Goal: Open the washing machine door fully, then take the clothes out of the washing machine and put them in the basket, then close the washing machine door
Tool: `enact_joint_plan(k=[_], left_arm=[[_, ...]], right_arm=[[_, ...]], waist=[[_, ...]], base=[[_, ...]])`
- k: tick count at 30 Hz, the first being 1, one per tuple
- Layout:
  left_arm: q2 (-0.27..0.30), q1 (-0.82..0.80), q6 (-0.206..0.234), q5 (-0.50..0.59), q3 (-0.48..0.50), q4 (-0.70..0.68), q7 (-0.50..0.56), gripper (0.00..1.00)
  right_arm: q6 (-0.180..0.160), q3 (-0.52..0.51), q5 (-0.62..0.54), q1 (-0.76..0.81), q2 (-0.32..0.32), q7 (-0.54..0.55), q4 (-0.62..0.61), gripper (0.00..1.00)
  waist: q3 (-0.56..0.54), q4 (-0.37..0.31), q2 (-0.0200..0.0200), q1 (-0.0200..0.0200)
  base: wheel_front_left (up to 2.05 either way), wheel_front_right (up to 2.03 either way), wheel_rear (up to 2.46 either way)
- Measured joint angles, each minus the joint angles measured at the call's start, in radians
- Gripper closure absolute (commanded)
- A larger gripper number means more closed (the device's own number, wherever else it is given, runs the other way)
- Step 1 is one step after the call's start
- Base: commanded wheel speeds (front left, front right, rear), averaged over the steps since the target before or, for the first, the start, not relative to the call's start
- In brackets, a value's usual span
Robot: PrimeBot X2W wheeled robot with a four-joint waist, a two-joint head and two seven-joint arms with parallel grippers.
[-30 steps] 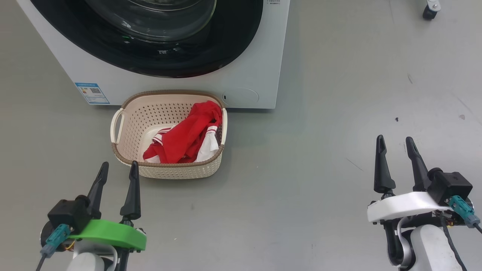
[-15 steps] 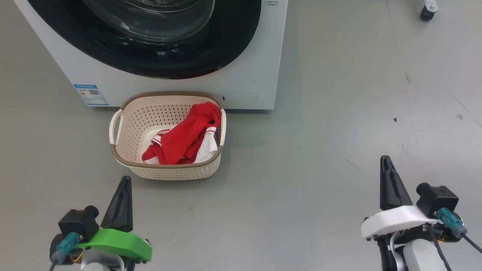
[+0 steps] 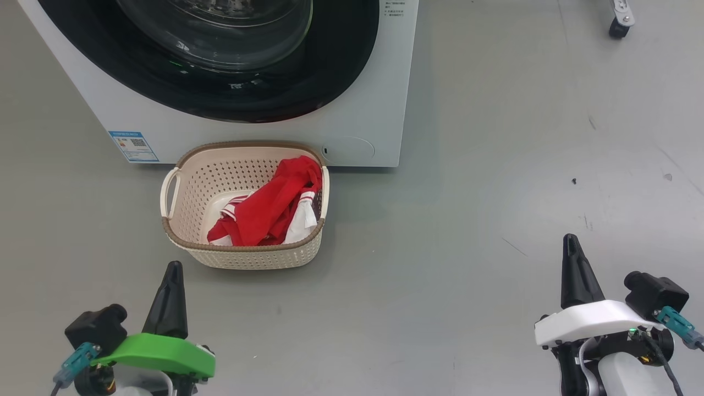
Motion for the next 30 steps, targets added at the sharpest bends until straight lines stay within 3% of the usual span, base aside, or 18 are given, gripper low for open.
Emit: enact_joint_plan(k=[30], left_arm=[[0.006, 0.007, 0.0, -0.349, 0.048, -0.018, 0.104, 1.0]], right_arm=[[0.011, -0.054, 0.384, 0.0, -0.015, 0.104, 0.001, 1.0]], waist=[[-0.04, -0.008, 0.0, 0.0001]], base=[[0.0, 0.0, 0.0]])
